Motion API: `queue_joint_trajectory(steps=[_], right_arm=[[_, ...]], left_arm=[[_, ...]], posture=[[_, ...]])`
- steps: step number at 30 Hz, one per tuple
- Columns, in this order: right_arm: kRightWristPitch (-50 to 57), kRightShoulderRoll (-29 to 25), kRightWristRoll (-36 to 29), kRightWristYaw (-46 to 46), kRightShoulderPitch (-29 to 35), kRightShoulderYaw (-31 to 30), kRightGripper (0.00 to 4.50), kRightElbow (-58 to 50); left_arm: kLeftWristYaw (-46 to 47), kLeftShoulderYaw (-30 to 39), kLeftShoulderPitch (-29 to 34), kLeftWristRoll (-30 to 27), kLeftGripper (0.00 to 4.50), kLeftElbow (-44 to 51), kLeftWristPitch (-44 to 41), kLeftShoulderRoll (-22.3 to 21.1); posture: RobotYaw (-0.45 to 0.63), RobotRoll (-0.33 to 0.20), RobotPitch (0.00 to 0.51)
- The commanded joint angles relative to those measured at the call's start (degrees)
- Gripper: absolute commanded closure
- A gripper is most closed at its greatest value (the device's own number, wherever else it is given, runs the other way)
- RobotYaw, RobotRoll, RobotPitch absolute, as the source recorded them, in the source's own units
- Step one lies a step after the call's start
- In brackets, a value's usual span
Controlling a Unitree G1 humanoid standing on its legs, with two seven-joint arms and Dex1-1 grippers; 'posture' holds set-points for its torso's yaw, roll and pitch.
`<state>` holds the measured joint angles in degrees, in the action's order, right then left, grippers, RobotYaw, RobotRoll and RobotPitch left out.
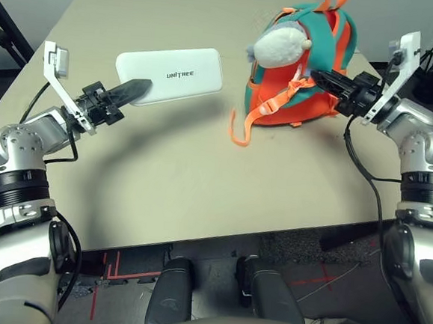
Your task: Put the pencil case into the backpack and zip it.
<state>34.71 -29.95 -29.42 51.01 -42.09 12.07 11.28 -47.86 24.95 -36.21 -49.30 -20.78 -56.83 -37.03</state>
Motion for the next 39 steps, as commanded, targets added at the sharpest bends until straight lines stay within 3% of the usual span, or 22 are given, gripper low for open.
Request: queue_joint_trajectory(steps=[1,8,14,27,39], right_arm=[[3.93,-1.25,-5.22,-0.83,1.51,2.39,4.50,-9.54],[15.38,0.44,-15.01,-5.86,10.70,2.97,4.50,-24.20],[22.14,2.39,-22.78,-9.59,14.13,1.89,4.50,-32.34],[18.70,1.28,-19.13,-9.08,16.47,-2.76,4.50,-29.47],[17.08,1.79,-18.37,-9.22,16.22,-3.50,4.50,-28.69]], left_arm=[[-1.82,-0.25,-0.54,0.40,3.18,0.16,0.97,-1.26],[-3.50,-0.03,-0.79,-0.07,3.18,0.40,0.23,-4.44],[-5.02,0.34,-2.35,-1.47,3.18,2.44,-0.45,-7.49],[-8.49,-2.67,-7.15,-4.86,3.18,13.06,-5.33,-10.70],[-14.32,-8.19,-4.66,-4.59,3.18,16.65,-7.91,-15.11]], posture=[[-0.07,0.000,0.090],[-0.07,0.000,0.087],[-0.08,0.000,0.081],[-0.07,0.000,0.078],[-0.07,0.000,0.075]])
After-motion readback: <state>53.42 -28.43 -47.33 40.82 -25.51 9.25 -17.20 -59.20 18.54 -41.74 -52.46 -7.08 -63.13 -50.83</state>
